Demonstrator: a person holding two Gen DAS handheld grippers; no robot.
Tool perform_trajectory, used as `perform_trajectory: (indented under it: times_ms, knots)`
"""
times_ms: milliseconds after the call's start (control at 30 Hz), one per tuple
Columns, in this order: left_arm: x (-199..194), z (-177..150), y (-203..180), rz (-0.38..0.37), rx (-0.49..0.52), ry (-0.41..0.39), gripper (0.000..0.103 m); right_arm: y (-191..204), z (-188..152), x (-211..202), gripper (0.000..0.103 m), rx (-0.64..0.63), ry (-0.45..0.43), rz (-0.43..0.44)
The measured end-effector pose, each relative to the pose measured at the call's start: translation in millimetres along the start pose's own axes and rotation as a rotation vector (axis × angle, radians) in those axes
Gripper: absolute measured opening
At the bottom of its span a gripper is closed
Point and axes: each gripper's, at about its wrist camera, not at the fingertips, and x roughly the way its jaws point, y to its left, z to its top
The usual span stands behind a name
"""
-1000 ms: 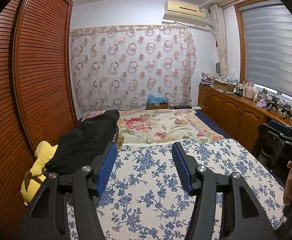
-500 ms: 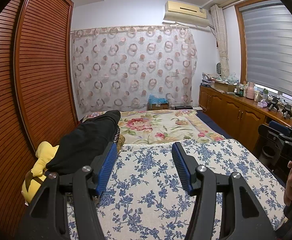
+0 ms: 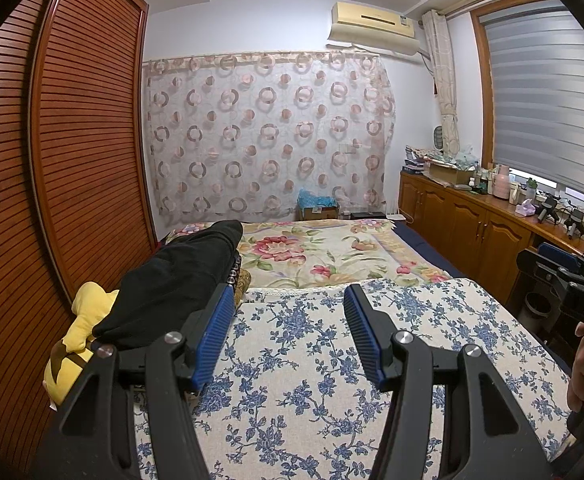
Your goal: Fold small clothes
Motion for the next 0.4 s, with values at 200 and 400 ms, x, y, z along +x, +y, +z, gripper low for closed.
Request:
perform_trajectory:
  times_ms: [200, 400]
  knots:
    - [0.2, -0.4, 0.0, 0.000, 0.000, 0.000, 0.057, 0.0, 0.1, 0.2, 0.076, -0.001, -0.001, 0.002]
    - [0.4, -0.9, 0.1, 0.000, -0.001, -0.001, 0.057, -0.4, 0.3, 1.4, 0.076, -0.001, -0.003, -0.005]
